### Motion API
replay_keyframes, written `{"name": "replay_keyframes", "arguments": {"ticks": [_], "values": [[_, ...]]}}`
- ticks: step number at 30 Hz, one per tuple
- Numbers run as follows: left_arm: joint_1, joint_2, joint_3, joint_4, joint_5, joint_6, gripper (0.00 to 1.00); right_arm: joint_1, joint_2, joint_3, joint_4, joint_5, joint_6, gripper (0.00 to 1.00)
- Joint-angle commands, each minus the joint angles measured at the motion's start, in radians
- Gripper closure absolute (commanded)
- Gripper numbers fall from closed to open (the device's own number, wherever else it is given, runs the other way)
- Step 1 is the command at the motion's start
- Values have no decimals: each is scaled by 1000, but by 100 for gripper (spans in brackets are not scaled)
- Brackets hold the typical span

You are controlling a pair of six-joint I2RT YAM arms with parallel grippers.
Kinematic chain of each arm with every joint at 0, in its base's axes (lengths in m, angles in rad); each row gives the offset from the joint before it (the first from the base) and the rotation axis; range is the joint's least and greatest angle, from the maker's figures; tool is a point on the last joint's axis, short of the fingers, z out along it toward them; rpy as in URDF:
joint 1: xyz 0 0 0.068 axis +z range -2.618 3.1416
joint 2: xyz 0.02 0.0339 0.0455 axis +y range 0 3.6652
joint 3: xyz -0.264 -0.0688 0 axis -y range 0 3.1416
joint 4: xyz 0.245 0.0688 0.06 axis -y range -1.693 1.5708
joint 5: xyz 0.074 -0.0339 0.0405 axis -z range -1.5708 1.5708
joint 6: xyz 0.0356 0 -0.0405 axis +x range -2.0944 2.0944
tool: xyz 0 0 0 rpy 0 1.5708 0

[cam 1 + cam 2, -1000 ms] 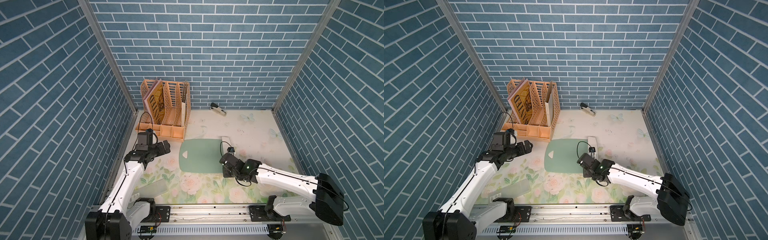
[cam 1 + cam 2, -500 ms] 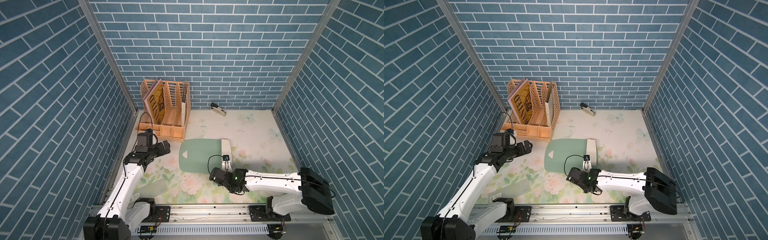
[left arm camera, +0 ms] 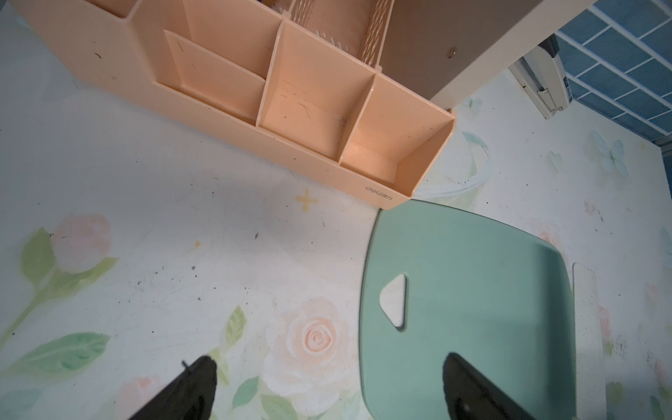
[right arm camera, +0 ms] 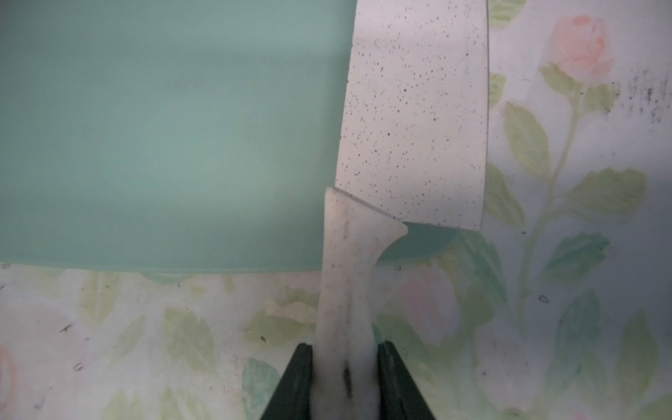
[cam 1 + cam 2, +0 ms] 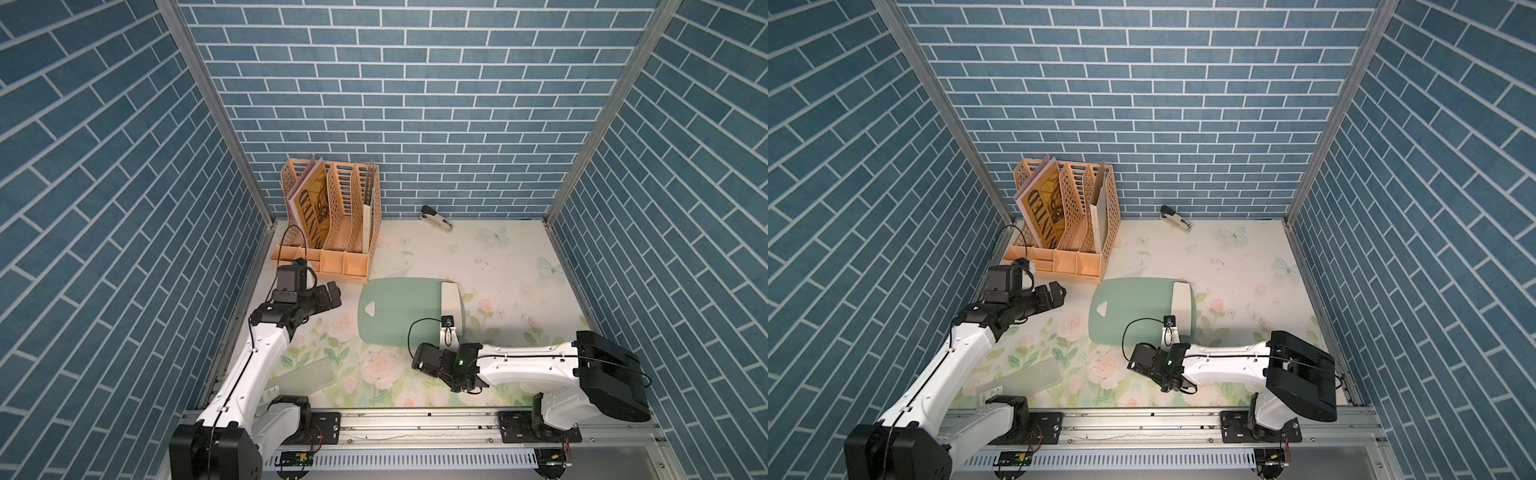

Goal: Align the knife with the edge of the cutting board
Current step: Place the knife at the edge of the cutting board.

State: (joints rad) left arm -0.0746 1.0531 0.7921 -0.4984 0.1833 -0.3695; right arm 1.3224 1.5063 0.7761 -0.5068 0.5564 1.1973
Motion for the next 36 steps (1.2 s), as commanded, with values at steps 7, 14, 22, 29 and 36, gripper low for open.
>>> {"name": "replay_keyframes", "arguments": {"ticks": [7, 14, 22, 29, 36], "values": [[-5, 5, -8, 1, -5, 1, 0, 6, -44, -39, 1, -16, 7, 100], [-8, 14, -8, 0, -1, 1, 0, 6, 0, -2, -35, -20, 3, 100], [-7, 22, -8, -1, -2, 1, 0, 3, 24, 1, -18, -32, -9, 100], [-7, 20, -8, 0, -5, 1, 0, 3, 30, 4, -36, -38, -1, 100], [-7, 18, -8, 0, -7, 1, 0, -4, 30, -10, -36, -55, 5, 100]]}}
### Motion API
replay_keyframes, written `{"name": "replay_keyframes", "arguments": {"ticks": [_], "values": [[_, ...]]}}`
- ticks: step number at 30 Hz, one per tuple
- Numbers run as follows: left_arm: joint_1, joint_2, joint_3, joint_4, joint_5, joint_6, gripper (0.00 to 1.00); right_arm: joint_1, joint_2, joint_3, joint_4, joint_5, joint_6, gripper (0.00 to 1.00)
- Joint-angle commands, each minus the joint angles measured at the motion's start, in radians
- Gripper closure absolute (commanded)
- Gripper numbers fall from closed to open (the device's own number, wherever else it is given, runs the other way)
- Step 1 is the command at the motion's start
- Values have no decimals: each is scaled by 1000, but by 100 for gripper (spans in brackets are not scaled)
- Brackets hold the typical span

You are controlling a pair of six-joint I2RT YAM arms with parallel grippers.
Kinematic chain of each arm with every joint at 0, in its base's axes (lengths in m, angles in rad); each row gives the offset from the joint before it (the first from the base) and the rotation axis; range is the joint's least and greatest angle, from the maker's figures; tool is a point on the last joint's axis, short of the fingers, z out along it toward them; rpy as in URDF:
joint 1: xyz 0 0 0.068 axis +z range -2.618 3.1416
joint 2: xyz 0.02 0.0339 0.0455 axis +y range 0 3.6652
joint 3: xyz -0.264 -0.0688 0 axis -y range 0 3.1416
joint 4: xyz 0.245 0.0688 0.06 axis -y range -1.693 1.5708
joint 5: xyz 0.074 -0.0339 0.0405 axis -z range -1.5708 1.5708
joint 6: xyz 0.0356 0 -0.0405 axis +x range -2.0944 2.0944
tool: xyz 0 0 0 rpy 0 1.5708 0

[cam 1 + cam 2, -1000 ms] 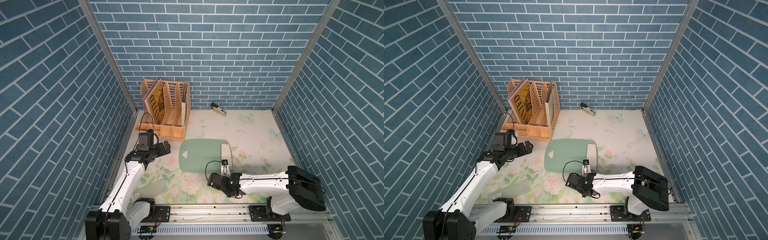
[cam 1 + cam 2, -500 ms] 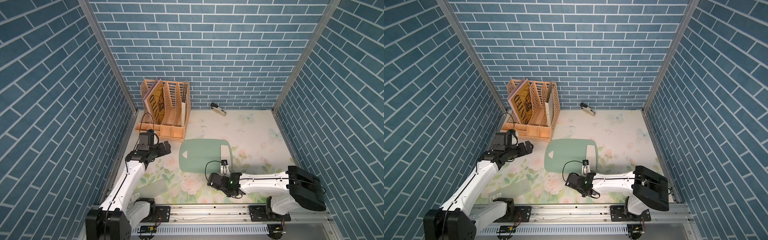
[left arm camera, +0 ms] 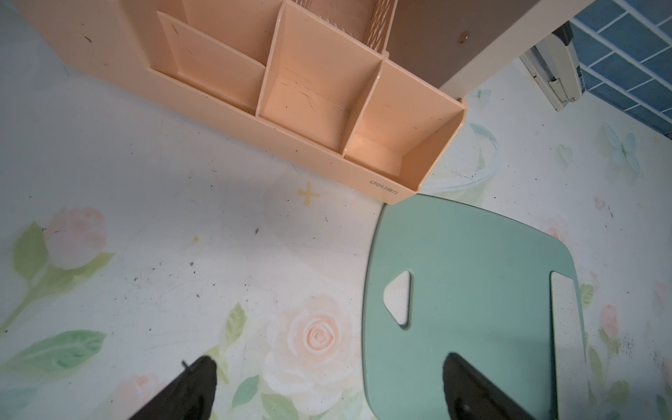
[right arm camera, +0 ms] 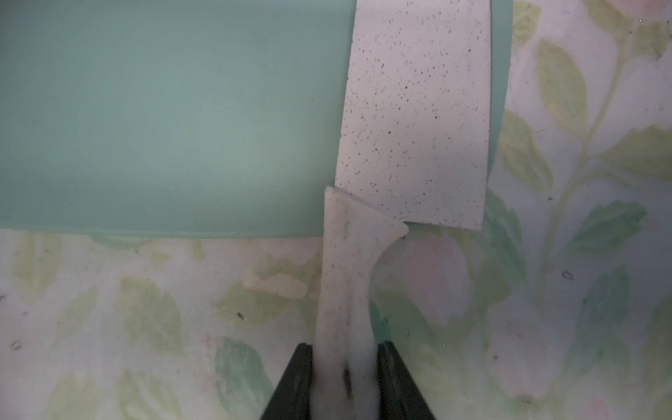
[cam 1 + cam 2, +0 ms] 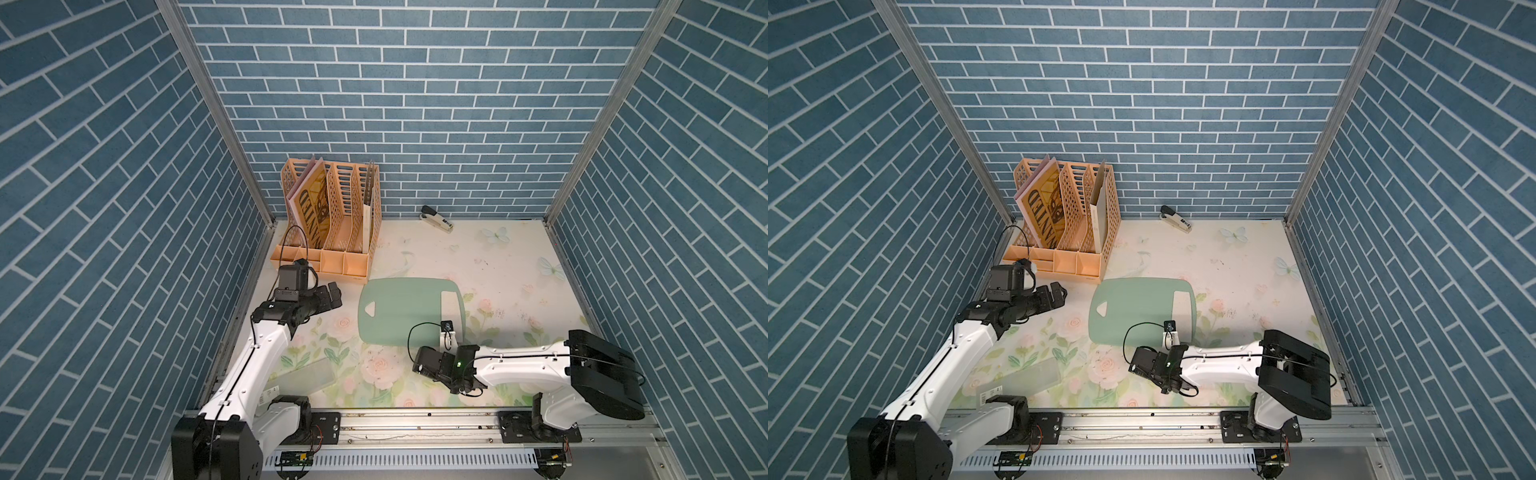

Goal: Align the knife with the edge of the cutting board
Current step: Place the knife at the edge of the cutting board.

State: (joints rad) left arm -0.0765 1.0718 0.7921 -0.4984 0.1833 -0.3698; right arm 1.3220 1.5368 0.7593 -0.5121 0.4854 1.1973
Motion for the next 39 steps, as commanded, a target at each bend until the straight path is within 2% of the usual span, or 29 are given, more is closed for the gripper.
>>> {"name": "replay_keyframes", "arguments": {"ticks": [1, 16, 39], "values": [[-6, 2, -9, 0, -7, 1, 0, -4, 2, 4, -32, 13, 7, 100], [-5, 25, -7, -1, 0, 3, 1, -3, -70, -75, -2, 19, 35, 100], [-8, 18, -7, -5, -16, -3, 0, -2, -29, -46, -2, 35, 10, 100]]}}
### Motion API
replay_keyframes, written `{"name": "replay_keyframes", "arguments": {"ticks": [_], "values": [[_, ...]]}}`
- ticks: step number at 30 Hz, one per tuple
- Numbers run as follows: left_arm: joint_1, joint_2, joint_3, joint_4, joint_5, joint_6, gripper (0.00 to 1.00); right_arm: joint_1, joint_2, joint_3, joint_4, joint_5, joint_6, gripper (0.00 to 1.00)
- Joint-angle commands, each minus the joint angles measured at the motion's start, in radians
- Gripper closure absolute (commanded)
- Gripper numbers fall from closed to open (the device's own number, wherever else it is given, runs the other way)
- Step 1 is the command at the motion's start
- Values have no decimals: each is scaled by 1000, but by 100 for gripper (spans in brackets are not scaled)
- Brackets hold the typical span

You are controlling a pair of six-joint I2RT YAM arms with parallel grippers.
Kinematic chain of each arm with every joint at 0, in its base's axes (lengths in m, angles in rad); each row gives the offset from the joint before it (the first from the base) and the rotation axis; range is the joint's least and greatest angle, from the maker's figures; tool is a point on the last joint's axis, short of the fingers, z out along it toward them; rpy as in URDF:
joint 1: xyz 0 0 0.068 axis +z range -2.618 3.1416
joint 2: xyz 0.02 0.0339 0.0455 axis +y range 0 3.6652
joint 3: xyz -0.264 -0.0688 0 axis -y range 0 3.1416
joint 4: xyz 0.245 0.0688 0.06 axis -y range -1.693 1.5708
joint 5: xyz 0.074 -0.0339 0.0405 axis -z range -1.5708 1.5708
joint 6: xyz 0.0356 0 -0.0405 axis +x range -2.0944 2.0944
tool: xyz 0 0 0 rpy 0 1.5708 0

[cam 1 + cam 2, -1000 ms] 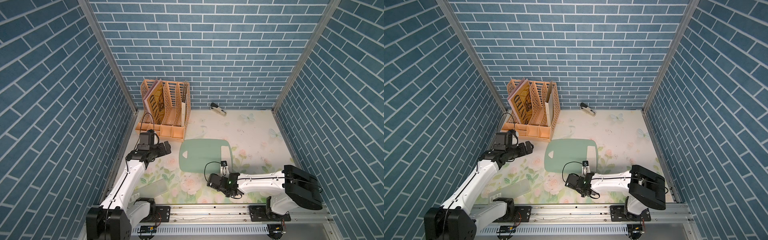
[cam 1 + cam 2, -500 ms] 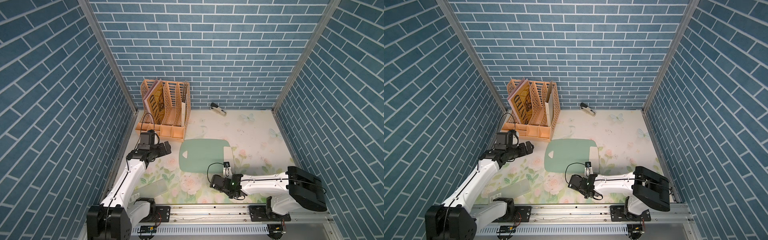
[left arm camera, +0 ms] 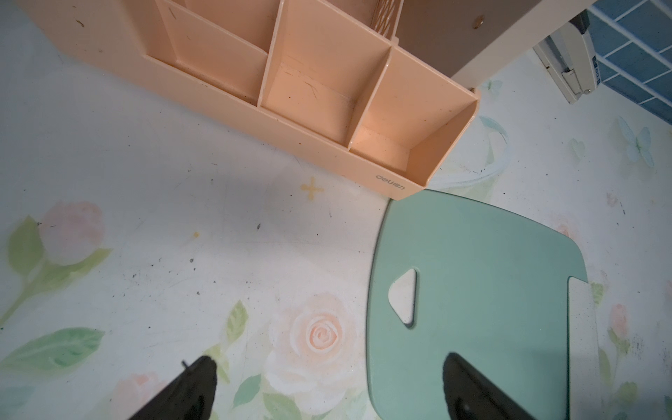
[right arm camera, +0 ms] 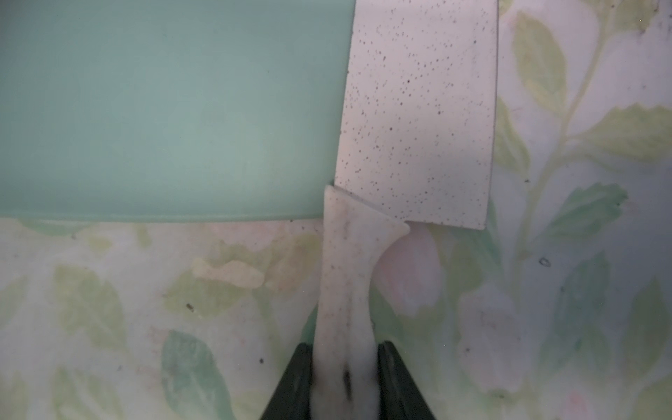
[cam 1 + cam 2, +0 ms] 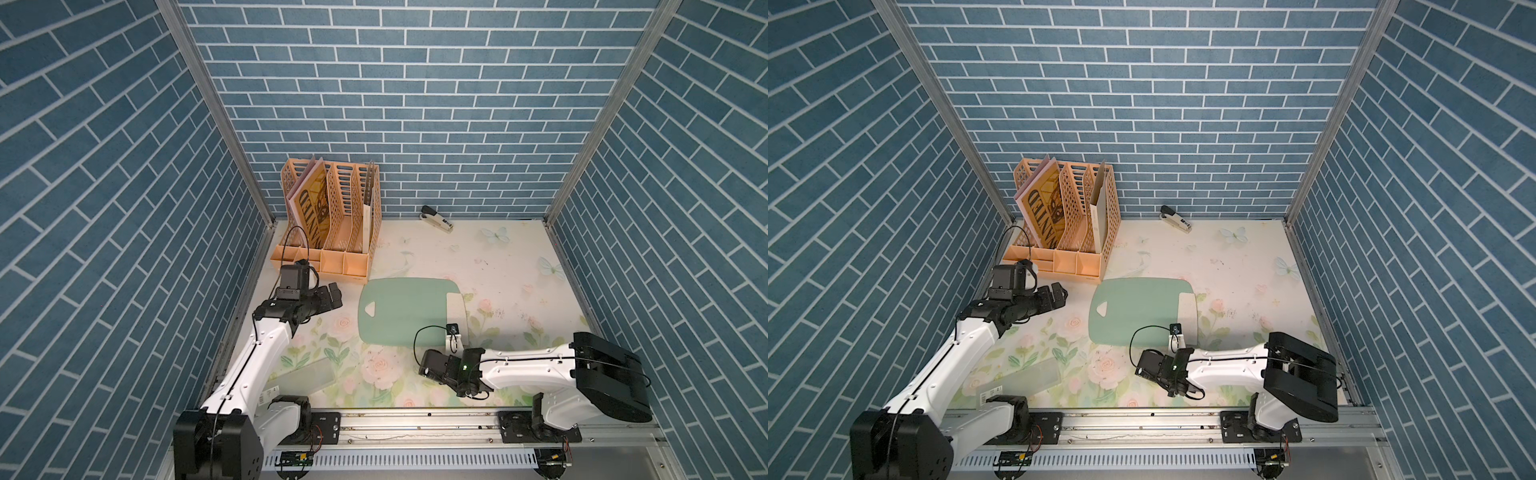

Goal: Align the knife with the edge of the cutting board
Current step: Place the knife at the edge of the cutting board.

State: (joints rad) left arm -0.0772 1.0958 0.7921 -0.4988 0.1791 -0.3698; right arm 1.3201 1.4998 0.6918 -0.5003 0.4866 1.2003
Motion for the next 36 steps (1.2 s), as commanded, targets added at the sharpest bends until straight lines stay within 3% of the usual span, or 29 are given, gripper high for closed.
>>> {"name": "replay_keyframes", "arguments": {"ticks": [1, 36], "values": [[-9, -6, -7, -4, -12, -3, 0, 1, 5, 18, -12, 33, 7, 100], [-15, -9, -7, -4, -18, -4, 0, -4, 34, 30, -5, 23, 2, 100]]}}
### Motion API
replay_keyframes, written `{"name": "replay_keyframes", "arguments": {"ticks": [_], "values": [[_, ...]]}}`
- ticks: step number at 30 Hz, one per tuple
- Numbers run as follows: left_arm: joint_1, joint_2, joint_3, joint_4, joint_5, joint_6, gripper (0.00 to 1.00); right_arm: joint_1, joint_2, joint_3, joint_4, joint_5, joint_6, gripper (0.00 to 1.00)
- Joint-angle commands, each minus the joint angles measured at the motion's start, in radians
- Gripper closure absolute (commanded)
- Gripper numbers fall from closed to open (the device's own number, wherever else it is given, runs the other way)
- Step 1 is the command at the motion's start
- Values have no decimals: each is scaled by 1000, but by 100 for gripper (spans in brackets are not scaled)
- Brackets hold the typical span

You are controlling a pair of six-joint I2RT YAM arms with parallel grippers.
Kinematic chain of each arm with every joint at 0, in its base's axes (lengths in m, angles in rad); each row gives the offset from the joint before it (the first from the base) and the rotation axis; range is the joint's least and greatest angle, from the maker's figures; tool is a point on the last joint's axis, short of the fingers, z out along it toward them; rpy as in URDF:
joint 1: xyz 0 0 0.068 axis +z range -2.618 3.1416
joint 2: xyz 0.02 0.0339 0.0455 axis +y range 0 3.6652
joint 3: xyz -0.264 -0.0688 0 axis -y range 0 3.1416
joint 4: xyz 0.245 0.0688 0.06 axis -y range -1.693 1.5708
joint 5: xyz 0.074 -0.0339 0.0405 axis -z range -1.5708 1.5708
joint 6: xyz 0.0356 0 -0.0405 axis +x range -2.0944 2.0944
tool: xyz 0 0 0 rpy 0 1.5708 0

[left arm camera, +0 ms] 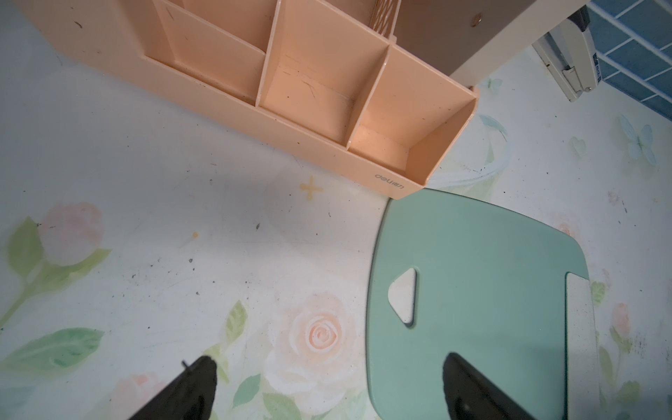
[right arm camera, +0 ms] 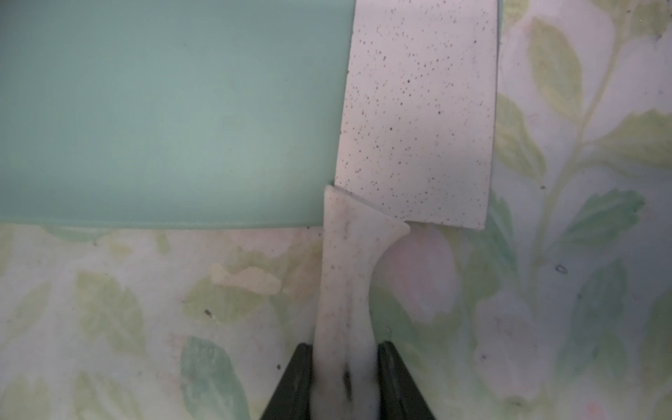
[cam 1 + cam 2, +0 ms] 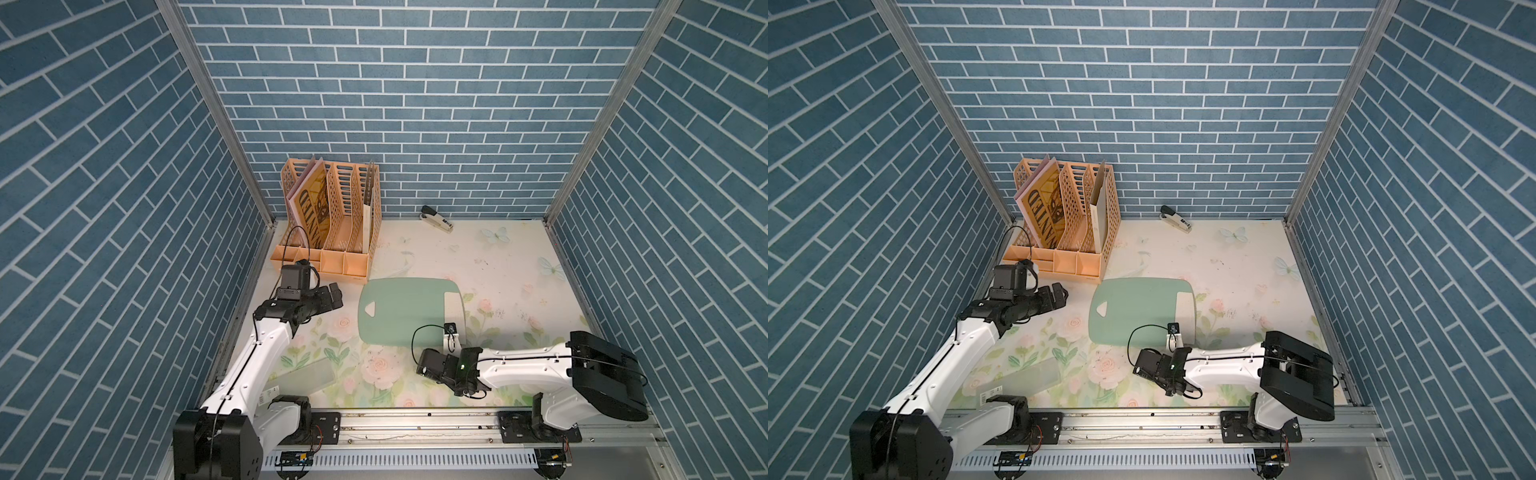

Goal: Align the knife with the edge of the cutting board
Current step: Place the knife at the edge of the cutting board.

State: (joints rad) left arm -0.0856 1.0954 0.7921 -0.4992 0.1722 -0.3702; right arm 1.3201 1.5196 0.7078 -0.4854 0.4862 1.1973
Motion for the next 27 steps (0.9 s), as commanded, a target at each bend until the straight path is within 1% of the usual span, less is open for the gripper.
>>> {"name": "replay_keyframes", "arguments": {"ticks": [1, 27], "values": [[-6, -9, -7, -4, -11, -4, 0, -3, 12, 12, -21, 24, 7, 100], [-6, -6, -7, -5, -16, -5, 0, -9, -5, -7, -21, 22, 8, 100]]}}
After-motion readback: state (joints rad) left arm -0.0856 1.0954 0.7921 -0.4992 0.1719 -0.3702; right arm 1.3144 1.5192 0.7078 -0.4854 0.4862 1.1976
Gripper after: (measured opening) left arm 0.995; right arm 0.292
